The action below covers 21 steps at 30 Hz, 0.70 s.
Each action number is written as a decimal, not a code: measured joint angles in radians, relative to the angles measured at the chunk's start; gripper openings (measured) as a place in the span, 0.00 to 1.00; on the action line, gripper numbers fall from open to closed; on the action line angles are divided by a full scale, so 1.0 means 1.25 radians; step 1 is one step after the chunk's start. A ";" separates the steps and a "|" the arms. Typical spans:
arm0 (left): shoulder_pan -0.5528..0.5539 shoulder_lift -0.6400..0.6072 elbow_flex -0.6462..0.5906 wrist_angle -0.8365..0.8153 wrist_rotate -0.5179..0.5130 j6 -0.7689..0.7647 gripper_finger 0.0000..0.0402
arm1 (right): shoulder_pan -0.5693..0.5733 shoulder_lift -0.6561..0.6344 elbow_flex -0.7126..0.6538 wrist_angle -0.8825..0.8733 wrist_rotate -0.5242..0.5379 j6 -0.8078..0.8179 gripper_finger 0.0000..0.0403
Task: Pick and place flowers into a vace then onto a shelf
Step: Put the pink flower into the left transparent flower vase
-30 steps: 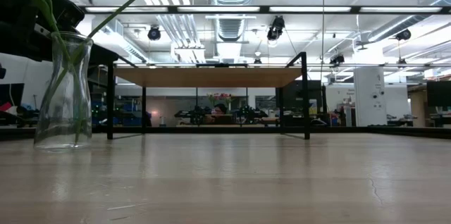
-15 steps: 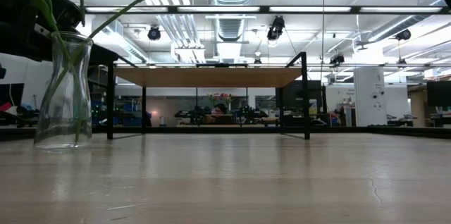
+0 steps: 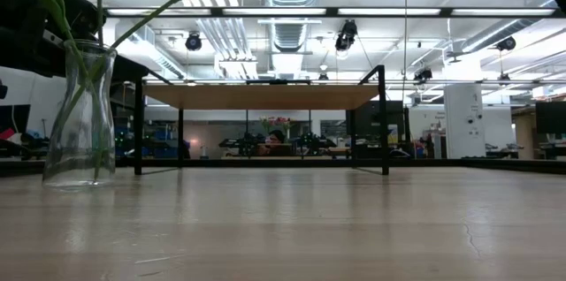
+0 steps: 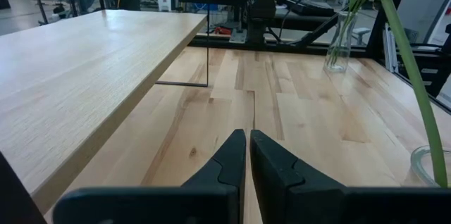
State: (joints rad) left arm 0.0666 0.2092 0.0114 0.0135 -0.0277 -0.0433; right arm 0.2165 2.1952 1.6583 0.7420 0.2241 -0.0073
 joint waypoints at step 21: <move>0.000 0.000 0.000 0.000 0.000 0.000 0.01 | -0.004 0.000 -0.037 -0.005 0.002 -0.012 0.07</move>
State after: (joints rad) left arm 0.0666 0.2092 0.0116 0.0136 -0.0277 -0.0433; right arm 0.2110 2.1952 1.6123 0.7360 0.2269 -0.0219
